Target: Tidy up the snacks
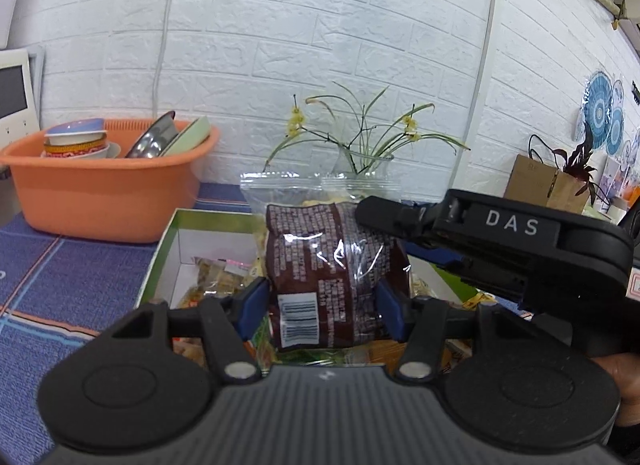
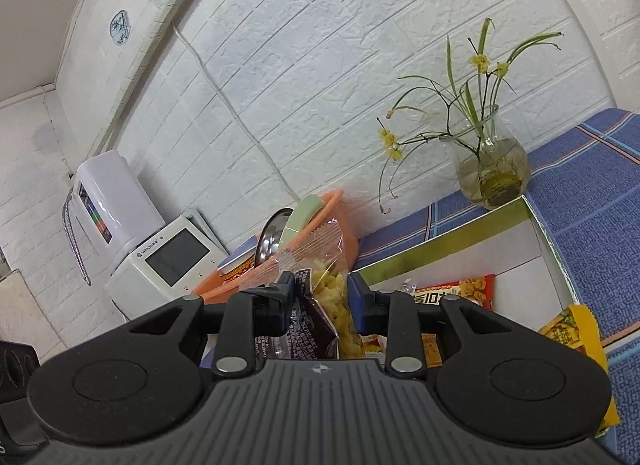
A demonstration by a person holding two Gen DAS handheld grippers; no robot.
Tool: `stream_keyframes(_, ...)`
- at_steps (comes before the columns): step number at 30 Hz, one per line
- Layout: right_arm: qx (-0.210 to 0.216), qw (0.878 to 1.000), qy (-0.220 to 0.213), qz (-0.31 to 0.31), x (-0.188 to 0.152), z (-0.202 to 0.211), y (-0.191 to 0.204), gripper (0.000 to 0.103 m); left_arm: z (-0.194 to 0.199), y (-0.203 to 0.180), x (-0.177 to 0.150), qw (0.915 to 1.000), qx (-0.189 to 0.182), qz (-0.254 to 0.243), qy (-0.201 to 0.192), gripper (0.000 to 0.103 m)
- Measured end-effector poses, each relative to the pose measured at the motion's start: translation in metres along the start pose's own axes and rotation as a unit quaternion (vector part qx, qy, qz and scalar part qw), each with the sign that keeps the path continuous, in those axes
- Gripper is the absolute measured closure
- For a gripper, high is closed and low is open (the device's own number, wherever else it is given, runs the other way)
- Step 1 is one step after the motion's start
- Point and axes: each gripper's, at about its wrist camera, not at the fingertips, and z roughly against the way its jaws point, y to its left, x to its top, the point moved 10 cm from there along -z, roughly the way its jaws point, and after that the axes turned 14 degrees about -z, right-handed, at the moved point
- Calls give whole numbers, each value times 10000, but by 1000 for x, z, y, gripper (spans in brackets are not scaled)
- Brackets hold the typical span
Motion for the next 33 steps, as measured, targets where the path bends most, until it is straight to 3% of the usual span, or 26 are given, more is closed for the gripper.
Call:
stream_keyframes(5,-29,10000,21,-30,0,-1,-4,51,-3,-4,0,9999,98,-127,28,45)
stream_keyframes(8,-8,10000,-7,-32,1,0,-2,42,-2,-5,1,9995,219,-209,11,43)
stream_keyframes(11,143,9997,-117,-163,3,3,0,3,-4,-6,-1,9987,378,-347,47,41)
stream_keyframes(12,176,9995,-191,-167,5,4,2,0,-5,-5,-1,9984,430,-369,67,37)
stream_keyframes(20,-25,9990,-365,253,13,12,7,0,6,14,5,9932,1099,-369,86,22)
stream_keyframes(21,-45,9989,-382,284,14,12,8,0,9,17,6,9920,1201,-367,97,16)
stream_keyframes(22,-71,9987,-406,311,14,13,8,0,12,20,8,9908,1303,-359,82,0)
stream_keyframes(27,-281,9973,-485,479,13,12,8,0,30,26,16,9851,1646,-473,-134,1)
stream_keyframes(30,-527,9958,-314,681,9,9,8,0,35,29,18,9854,1652,-370,-182,1)
stream_keyframes(33,-882,9898,-482,1010,9,15,12,0,41,30,12,9862,1630,-286,-80,1)
